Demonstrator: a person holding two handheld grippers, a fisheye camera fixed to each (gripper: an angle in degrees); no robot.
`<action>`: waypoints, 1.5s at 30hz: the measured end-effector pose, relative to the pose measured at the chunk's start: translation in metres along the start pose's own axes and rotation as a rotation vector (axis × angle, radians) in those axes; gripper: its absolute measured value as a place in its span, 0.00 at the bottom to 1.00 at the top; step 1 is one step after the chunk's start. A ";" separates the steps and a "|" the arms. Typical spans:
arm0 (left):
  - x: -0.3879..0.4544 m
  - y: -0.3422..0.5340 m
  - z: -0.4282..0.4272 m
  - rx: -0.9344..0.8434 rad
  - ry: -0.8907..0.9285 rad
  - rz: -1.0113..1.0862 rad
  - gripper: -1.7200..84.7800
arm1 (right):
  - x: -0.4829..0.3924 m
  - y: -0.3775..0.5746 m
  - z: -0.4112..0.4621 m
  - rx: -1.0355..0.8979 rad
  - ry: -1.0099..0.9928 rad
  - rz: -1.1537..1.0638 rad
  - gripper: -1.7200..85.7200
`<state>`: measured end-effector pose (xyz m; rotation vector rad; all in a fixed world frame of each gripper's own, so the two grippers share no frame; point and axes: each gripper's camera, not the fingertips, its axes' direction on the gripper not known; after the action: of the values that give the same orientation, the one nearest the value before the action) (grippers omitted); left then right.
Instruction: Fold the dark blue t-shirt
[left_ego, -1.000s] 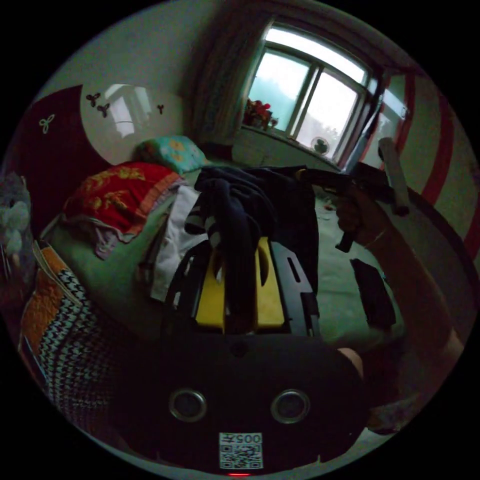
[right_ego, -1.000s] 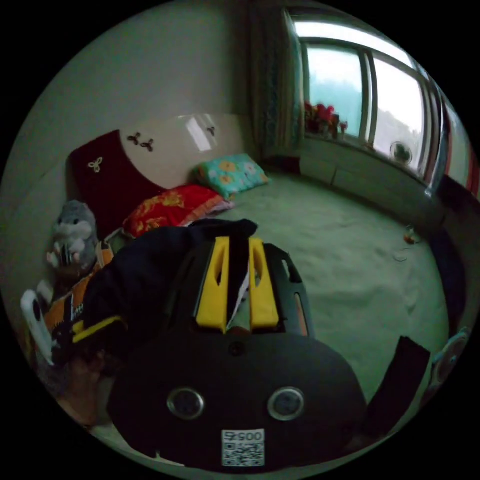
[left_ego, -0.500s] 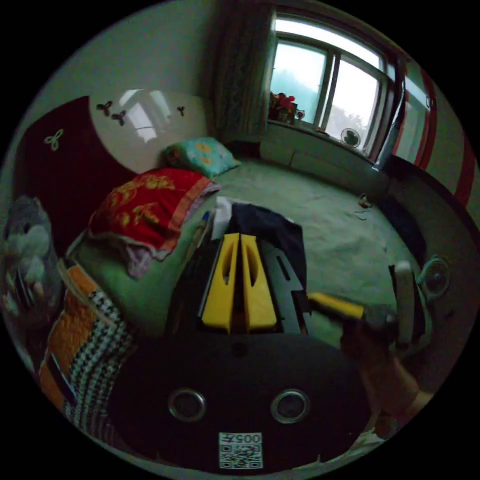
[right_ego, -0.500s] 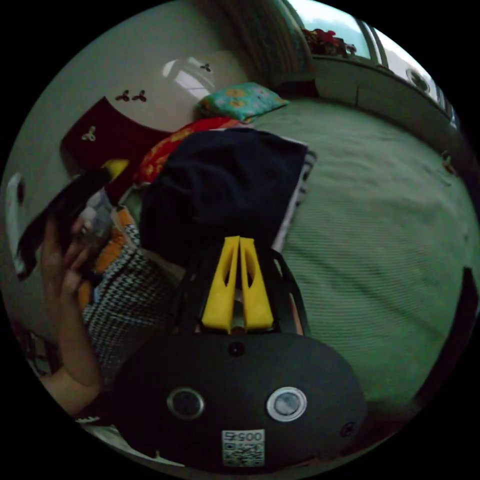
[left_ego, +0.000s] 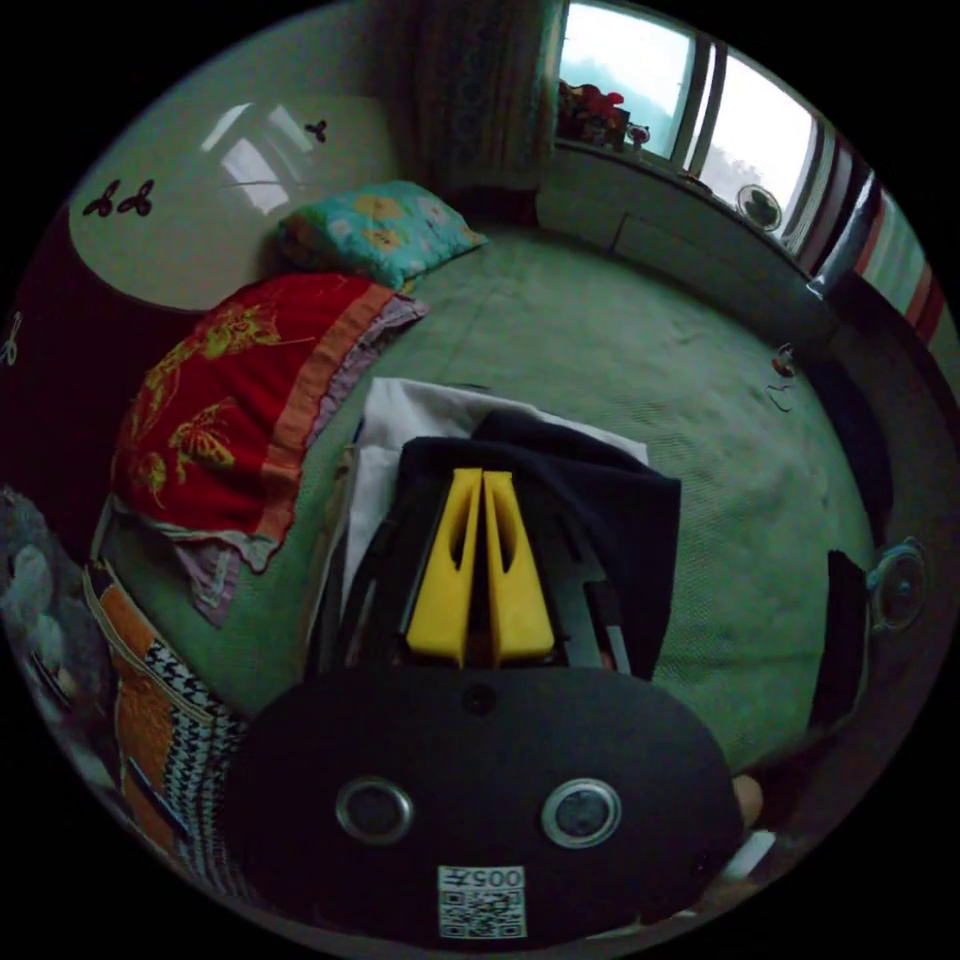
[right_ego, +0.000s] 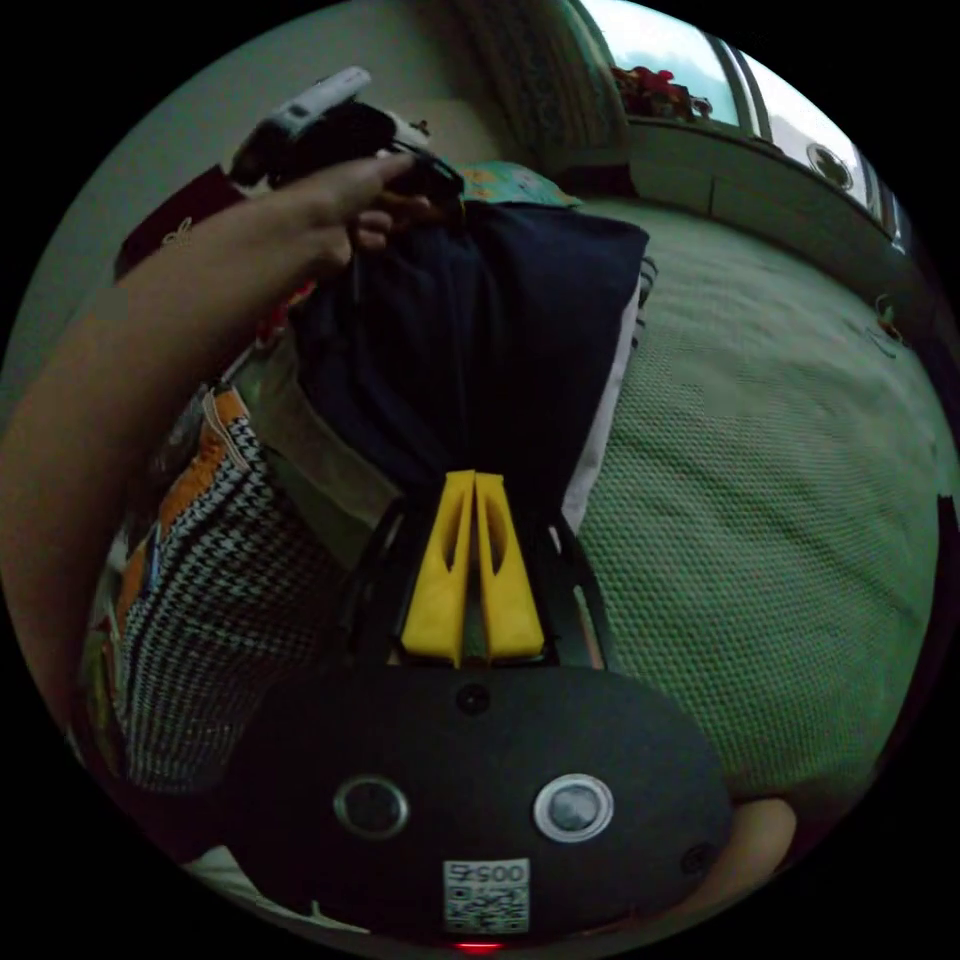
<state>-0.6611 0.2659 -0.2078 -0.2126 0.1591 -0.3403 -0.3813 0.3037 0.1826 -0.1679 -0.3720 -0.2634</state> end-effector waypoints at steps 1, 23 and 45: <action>0.012 0.000 -0.010 0.013 -0.013 0.020 0.02 | 0.003 0.001 -0.001 -0.014 -0.009 0.009 0.01; 0.345 0.100 0.011 0.000 0.057 0.316 0.01 | 0.190 0.081 -0.083 -0.066 0.233 0.310 0.01; 0.698 0.035 0.233 -0.199 0.423 0.272 0.02 | 0.433 0.081 -0.061 -0.031 0.224 0.578 0.01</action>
<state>0.0441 0.0985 -0.0739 -0.3100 0.6350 -0.0931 0.0512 0.2718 0.2814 -0.2653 -0.0858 0.2813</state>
